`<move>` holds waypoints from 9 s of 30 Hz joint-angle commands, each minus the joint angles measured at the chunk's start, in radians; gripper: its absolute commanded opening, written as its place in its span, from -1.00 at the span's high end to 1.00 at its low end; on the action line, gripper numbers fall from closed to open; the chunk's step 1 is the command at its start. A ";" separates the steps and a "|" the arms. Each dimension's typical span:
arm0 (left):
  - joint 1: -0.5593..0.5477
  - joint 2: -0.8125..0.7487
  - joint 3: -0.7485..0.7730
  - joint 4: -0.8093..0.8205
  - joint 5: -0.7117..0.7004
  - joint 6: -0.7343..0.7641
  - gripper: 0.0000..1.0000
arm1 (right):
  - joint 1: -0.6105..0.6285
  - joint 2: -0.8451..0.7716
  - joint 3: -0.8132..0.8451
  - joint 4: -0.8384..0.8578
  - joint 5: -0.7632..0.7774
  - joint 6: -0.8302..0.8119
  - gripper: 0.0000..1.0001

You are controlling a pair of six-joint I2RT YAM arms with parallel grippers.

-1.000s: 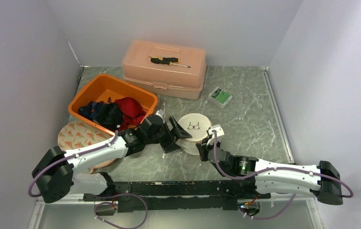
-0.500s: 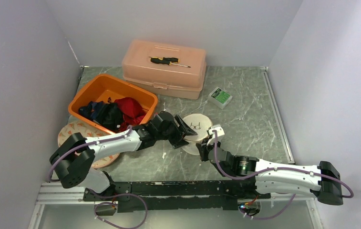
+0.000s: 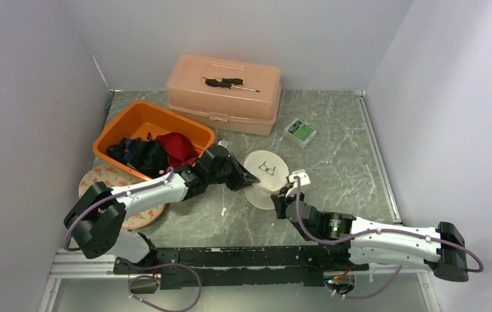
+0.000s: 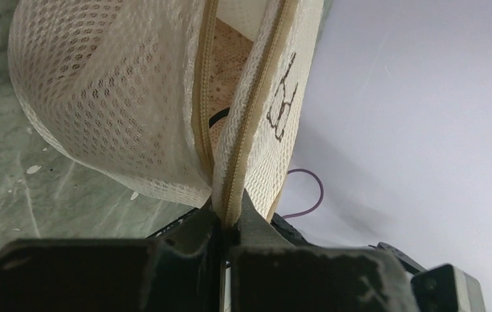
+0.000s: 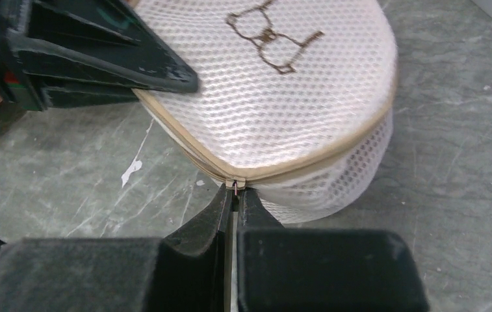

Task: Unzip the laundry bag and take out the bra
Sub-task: Unzip the laundry bag at the center of the board, then open the laundry bag at the center of the board.

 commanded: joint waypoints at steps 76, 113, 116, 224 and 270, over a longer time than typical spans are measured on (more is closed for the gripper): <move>-0.003 -0.009 0.092 -0.133 -0.022 0.081 0.62 | -0.085 0.013 0.067 0.025 -0.129 -0.095 1.00; 0.256 0.077 0.323 -0.373 0.405 0.636 0.95 | -0.231 -0.141 0.145 -0.272 -0.062 -0.019 1.00; 0.258 0.050 0.248 -0.305 0.415 0.618 0.95 | -0.231 -0.136 0.116 -0.285 -0.048 0.025 1.00; 0.173 0.383 0.672 -0.667 0.303 1.161 0.95 | -0.131 -0.283 0.080 -0.203 -0.124 0.130 -0.55; -0.049 -0.247 -0.039 -0.303 -0.557 0.561 0.95 | -0.384 0.742 0.653 -0.171 -0.382 -0.220 0.09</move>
